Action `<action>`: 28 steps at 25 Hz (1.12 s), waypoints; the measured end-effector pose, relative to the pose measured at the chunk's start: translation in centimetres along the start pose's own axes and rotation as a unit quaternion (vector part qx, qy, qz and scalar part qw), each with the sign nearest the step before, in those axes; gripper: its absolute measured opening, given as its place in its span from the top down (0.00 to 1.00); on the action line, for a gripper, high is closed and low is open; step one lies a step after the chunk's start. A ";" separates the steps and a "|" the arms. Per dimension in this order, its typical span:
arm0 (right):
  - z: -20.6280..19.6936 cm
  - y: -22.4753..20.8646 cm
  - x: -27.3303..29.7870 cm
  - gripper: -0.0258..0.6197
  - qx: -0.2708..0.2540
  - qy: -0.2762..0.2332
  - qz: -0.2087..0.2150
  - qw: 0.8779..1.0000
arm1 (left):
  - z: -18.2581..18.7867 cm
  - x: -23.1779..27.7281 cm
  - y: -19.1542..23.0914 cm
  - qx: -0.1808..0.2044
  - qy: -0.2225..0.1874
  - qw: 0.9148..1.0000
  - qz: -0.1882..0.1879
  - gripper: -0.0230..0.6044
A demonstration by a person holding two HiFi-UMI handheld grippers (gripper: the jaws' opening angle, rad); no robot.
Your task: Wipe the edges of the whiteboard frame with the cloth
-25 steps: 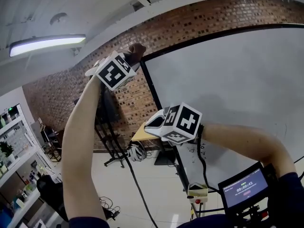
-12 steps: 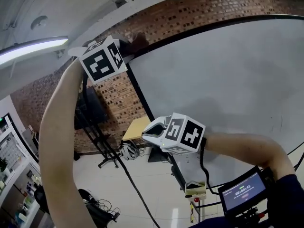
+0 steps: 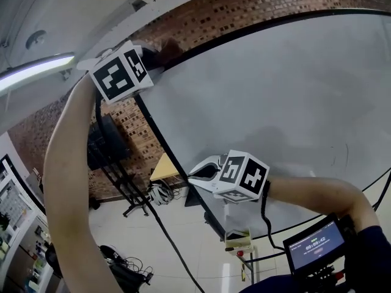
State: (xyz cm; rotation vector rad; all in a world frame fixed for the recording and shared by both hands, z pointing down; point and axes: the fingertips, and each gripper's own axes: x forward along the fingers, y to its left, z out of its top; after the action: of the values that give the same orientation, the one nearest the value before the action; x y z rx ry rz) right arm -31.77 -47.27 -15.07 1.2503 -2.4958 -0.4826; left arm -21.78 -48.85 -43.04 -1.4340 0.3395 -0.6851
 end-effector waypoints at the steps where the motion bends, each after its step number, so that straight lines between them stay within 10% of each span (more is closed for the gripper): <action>1: -0.5 -0.2 -1.8 0.95 0.004 0.003 -0.004 1.000 | 1.6 0.2 0.3 -0.002 -0.003 1.000 -0.003 0.85; 8: -2.1 -0.7 -13.1 0.95 0.024 0.019 -0.040 0.999 | 10.9 -0.4 2.1 -0.029 -0.012 0.999 -0.024 0.85; 19: -4.2 -4.1 -14.2 0.95 0.068 0.009 -0.086 0.994 | 3.8 1.6 1.5 -0.071 0.036 0.997 0.006 0.85; 23: -5.5 -5.0 -15.8 0.95 0.089 -0.011 -0.104 0.991 | 5.4 1.7 -1.4 -0.145 -0.026 0.989 -0.011 0.85; 28: -6.1 -2.9 -24.2 0.95 0.129 -0.034 -0.113 0.985 | 16.9 -1.0 -7.8 -0.202 -0.133 0.967 -0.082 0.85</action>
State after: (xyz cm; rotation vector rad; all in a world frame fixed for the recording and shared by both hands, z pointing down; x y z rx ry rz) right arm -13.30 -30.27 -13.77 1.6543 -2.5472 -0.2597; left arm -14.10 -34.82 -33.40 -1.9368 0.1539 -0.5648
